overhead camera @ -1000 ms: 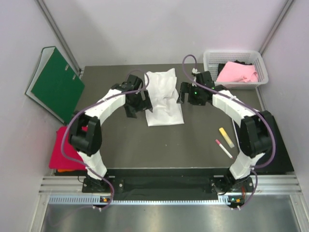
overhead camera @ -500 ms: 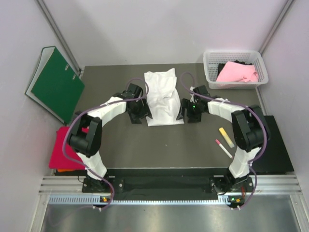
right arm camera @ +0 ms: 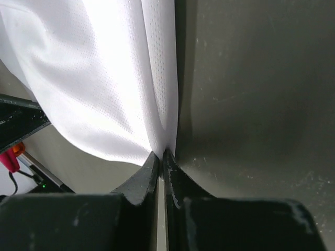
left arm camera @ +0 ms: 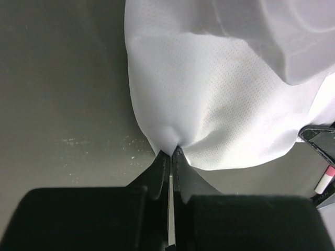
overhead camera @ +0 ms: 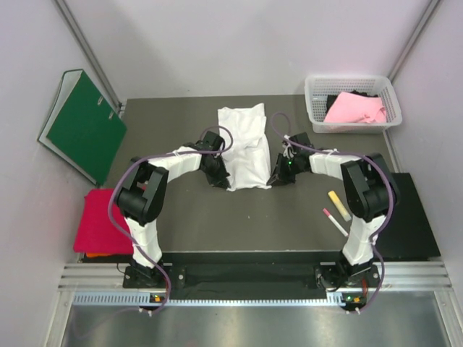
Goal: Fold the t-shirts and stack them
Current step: Grab one side of the 2/3 rectangular tshirt with both arms
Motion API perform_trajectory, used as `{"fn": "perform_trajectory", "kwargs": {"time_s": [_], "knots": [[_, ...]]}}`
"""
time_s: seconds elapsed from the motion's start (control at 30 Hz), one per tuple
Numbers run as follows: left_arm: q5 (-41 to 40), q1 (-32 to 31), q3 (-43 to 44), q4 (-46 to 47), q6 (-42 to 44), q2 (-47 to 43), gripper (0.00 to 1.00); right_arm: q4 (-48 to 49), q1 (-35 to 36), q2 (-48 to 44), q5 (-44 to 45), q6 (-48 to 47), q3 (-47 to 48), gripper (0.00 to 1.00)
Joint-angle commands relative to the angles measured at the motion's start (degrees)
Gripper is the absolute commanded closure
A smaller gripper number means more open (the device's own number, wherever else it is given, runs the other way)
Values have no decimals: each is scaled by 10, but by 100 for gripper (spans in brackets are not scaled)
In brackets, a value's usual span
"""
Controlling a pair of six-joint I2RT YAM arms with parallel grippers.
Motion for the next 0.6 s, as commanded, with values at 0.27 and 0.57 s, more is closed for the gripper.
{"fn": "perform_trajectory", "kwargs": {"time_s": [0.27,0.57], "knots": [[0,-69,-73,-77,-28,-132,100,-54,3,-130,-71,-25,-116,100],[-2,-132,-80,-174,-62,-244,100,-193,8,-264,-95,-95,-129,98]]}}
